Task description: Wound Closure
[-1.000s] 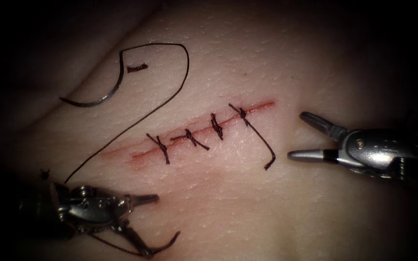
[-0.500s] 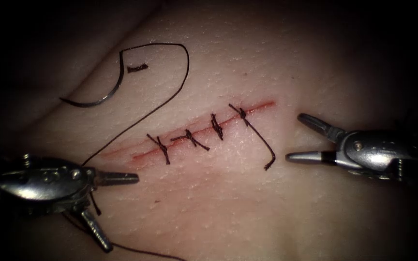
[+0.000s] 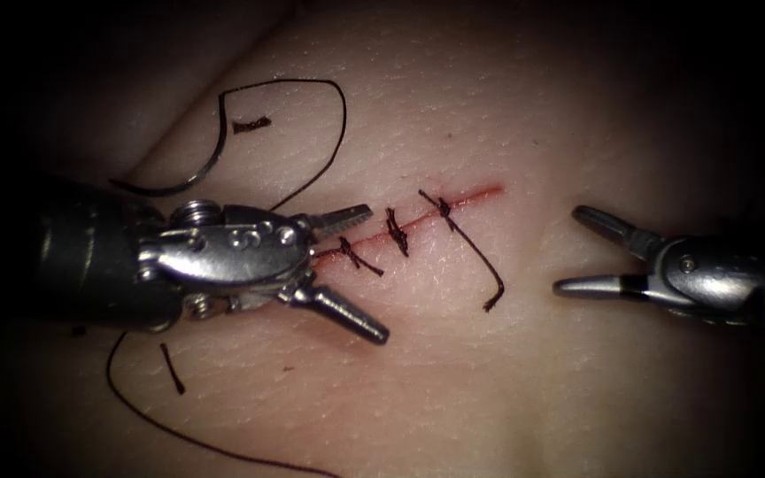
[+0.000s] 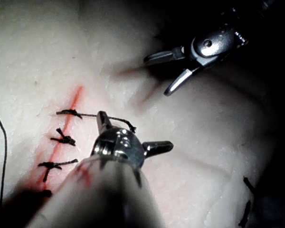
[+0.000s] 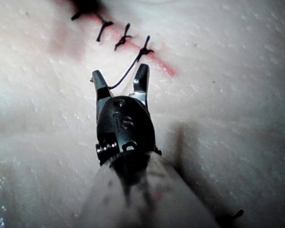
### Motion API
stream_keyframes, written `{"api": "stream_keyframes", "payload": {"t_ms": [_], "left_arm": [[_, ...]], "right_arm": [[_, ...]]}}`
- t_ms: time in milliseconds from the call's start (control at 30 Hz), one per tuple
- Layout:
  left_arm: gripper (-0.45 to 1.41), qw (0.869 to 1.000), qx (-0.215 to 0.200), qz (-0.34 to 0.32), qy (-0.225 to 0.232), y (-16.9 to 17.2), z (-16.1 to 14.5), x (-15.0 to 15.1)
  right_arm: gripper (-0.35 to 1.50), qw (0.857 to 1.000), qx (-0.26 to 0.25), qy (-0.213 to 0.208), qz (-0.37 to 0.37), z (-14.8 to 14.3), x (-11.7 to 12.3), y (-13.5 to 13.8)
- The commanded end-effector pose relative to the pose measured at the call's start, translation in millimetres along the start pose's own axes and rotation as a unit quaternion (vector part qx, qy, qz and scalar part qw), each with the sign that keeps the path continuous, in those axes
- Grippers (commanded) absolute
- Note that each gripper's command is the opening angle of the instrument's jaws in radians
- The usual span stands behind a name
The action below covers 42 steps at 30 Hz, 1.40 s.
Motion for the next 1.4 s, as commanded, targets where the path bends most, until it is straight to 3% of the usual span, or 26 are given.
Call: {"api": "stream_keyframes", "payload": {"t_ms": [33, 233, 333, 700, 900, 1033, 1233, 1400], "left_arm": [[1.06, 1.0, 0.021, 0.013, -0.008, 0.3, 1.6, -0.5], [0.96, 0.993, 0.094, 0.066, -0.023, 0.7, 6.2, -1.5], [0.86, 0.991, 0.104, 0.08, -0.022, 1.1, 7.7, -2.4], [0.82, 0.984, 0.135, 0.112, -0.032, 1.3, 12.1, -5.5], [0.77, 0.983, 0.134, 0.122, -0.03, -0.4, 13.8, -7.5], [0.64, 0.984, 0.126, 0.126, -0.025, -0.9, 14.3, -8.4], [0.47, 0.983, 0.127, 0.128, -0.022, -0.4, 14.3, -8.0], [0.47, 0.983, 0.129, 0.133, -0.012, -0.3, 14.0, -7.2]], "right_arm": [[1.09, 1.0, 0.003, -0.003, -0.001, 0.8, -0.5, -0.6], [1.09, 1.0, 0.005, -0.005, -0.004, 0.7, -0.4, -0.5], [1.09, 1.0, 0.005, -0.005, -0.004, 0.7, -0.4, -0.5], [1.09, 1.0, 0.003, -0.006, -0.007, 0.8, -0.5, -0.7], [1.09, 1.0, 0.003, -0.006, -0.007, 0.9, -0.5, -0.7], [1.09, 1.0, 0.002, -0.006, -0.007, 1.0, -0.5, -0.7], [1.09, 1.0, 0.001, -0.006, -0.007, 1.1, -0.4, -0.7], [1.09, 1.0, 0.001, -0.006, -0.007, 1.2, -0.4, -0.7]]}}
